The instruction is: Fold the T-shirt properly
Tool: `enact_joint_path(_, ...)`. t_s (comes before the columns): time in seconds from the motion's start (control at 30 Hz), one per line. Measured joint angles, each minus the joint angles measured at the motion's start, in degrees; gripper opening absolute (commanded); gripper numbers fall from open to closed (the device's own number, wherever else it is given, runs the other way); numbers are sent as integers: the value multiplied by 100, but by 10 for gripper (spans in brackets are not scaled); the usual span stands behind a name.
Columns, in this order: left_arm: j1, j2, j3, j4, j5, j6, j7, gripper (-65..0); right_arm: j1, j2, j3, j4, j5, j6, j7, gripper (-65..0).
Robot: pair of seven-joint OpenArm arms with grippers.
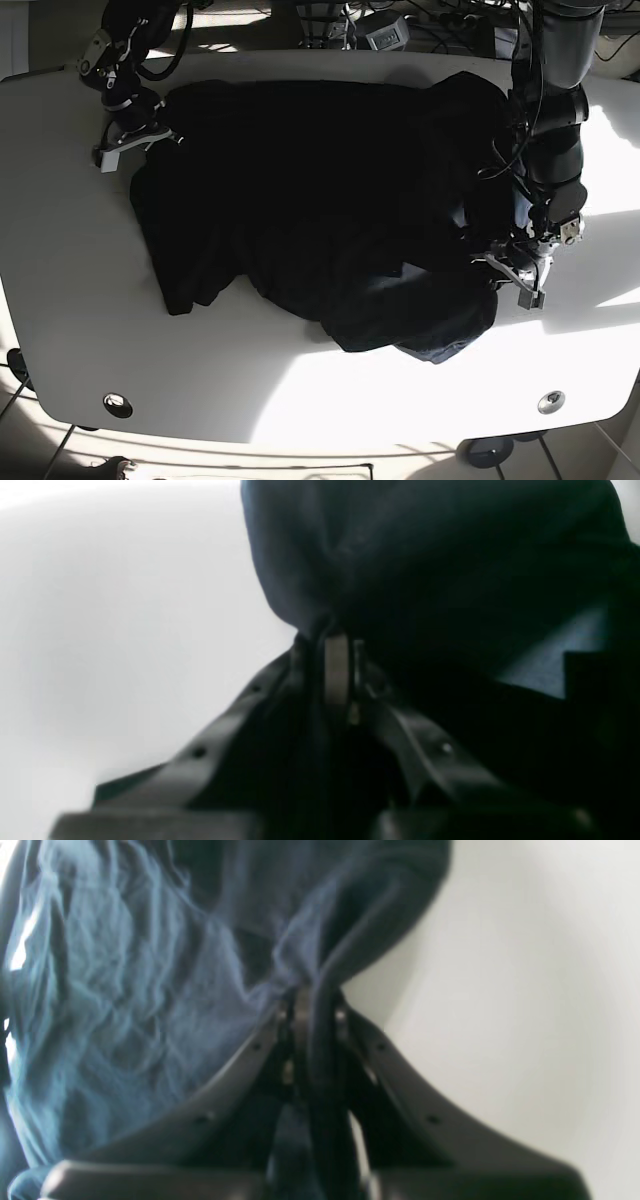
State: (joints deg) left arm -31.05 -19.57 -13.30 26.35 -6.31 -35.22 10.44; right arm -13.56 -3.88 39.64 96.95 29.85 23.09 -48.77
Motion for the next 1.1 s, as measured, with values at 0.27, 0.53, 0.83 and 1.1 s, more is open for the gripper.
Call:
enact_joint_path(0.27,3126,267,-1429,4402,26,-229,1731,-650,-33,352,-487,77,-2,26,17,-617)
enact_joint_path(0.53,4754,859,-2055,6389,243,-240,2221,-507,-31,363,-560,77,-4,26,28,-617)
enact_joint_path(0.83,3893,769,-2826,6457,-435,-234,3069,-281,-37,374,-809,77,-24,28,31,-617)
enact_joint_path(1.1,2988,-249,-3254,4931,-1943,-216,3718,-279,-37,372,-820,77,-24,31,28,-617)
